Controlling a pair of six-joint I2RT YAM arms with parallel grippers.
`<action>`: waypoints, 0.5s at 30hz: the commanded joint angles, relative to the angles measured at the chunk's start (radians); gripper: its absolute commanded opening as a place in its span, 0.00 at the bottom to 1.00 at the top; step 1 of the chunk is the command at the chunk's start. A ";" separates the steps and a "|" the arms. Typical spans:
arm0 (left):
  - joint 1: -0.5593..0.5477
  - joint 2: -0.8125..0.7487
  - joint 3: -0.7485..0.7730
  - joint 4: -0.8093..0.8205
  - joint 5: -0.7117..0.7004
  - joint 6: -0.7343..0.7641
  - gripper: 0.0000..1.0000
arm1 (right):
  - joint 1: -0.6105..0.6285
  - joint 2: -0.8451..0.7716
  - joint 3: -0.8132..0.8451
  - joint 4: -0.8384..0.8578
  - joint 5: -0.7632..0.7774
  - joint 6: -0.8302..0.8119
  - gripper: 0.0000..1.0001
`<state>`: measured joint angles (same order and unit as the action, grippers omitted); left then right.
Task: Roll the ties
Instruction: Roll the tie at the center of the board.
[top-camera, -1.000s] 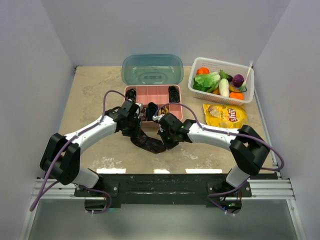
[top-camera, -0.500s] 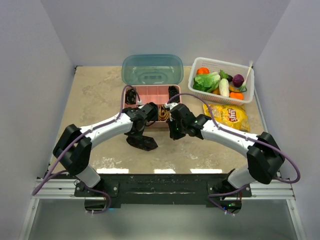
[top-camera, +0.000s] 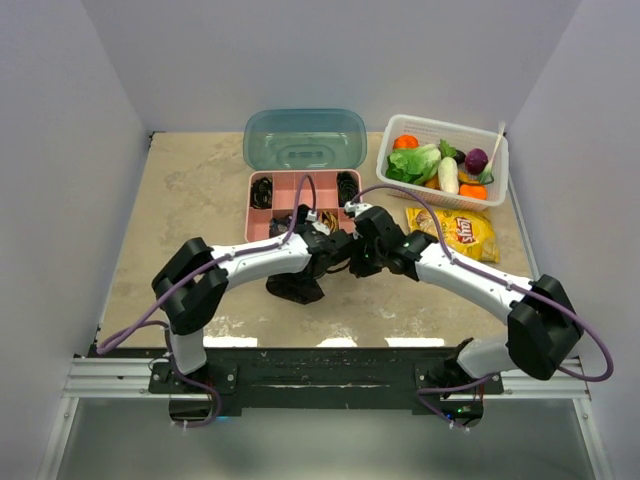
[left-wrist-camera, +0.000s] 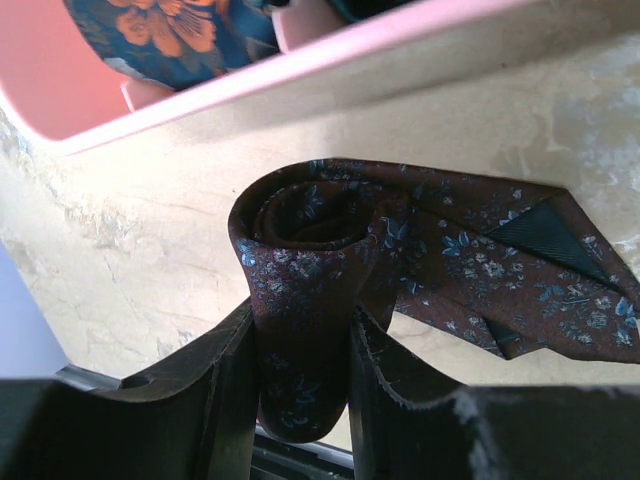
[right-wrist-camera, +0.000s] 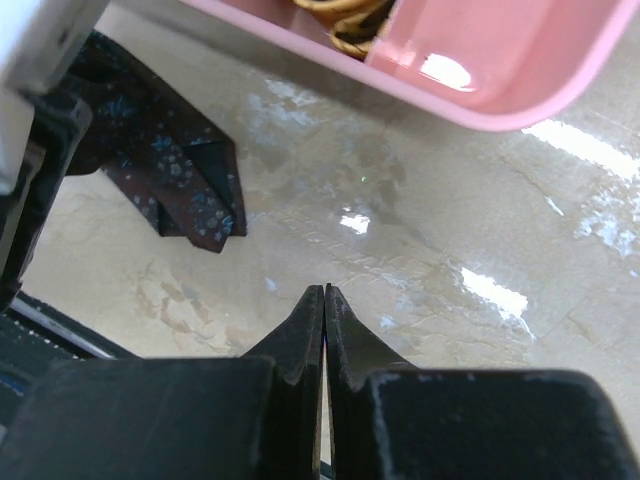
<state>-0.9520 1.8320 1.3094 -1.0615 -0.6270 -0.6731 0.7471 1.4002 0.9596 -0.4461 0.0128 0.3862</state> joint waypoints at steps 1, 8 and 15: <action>-0.040 0.059 0.073 -0.018 -0.036 -0.071 0.30 | 0.001 -0.033 -0.010 0.024 -0.001 0.011 0.03; -0.064 0.110 0.097 -0.016 -0.040 -0.083 0.31 | -0.003 -0.039 -0.044 0.033 0.004 0.029 0.03; -0.065 0.076 0.079 -0.032 -0.086 -0.105 0.30 | -0.018 -0.081 -0.051 0.030 0.059 0.042 0.04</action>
<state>-1.0054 1.9190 1.3727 -1.1309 -0.6712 -0.7235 0.7246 1.3682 0.9009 -0.4637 0.0616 0.4057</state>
